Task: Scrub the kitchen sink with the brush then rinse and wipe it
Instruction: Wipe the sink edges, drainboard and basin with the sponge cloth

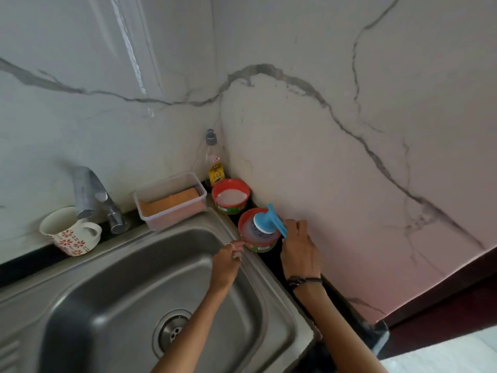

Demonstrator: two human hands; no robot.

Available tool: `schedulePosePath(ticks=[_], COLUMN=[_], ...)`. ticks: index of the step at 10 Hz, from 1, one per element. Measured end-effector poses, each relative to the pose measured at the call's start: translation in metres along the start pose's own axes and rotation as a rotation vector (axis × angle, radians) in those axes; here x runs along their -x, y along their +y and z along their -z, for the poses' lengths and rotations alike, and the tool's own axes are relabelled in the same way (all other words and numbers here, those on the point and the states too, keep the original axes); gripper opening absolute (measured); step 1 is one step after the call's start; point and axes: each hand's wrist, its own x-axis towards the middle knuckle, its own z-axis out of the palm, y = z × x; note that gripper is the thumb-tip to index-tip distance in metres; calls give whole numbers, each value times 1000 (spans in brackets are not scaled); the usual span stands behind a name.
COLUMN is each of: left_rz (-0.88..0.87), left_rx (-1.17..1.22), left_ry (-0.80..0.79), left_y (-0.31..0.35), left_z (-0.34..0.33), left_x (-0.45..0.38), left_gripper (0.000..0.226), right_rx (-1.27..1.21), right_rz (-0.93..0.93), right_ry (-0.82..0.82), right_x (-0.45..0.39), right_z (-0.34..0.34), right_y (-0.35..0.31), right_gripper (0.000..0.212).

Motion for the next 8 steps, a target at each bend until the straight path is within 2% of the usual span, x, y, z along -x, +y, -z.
schedulePosePath(ticks=[1, 2, 3, 4, 5, 6, 7, 8], left_rz=[0, -40, -46, -26, -10, -14, -37, -24], left_rx=[2, -8, -58, -85, -55, -32, -4, 3], left_ry=[-24, -52, -87, -150, -183, -203, -100, 7], left_y=[0, 3, 4, 9, 7, 7, 7, 1], left_z=[0, 2, 5, 7, 9, 11, 18, 22], left_x=[1, 4, 6, 5, 10, 24, 37, 49], left_gripper=[50, 57, 58, 60, 66, 71, 61, 53], right_rx=[140, 147, 71, 15, 49, 61, 72, 54], right_rz=[62, 69, 80, 65, 51, 53, 156, 299], right_ry=[110, 83, -49, -20, -96, -29, 142, 194], right_x=[-12, -13, -9, -6, 0, 8, 13, 30], right_z=[-20, -35, -47, -56, -57, -58, -56, -59], right_y=[-2, -1, 0, 5, 7, 7, -4, -17], right_gripper=[41, 57, 64, 62, 60, 58, 49, 39])
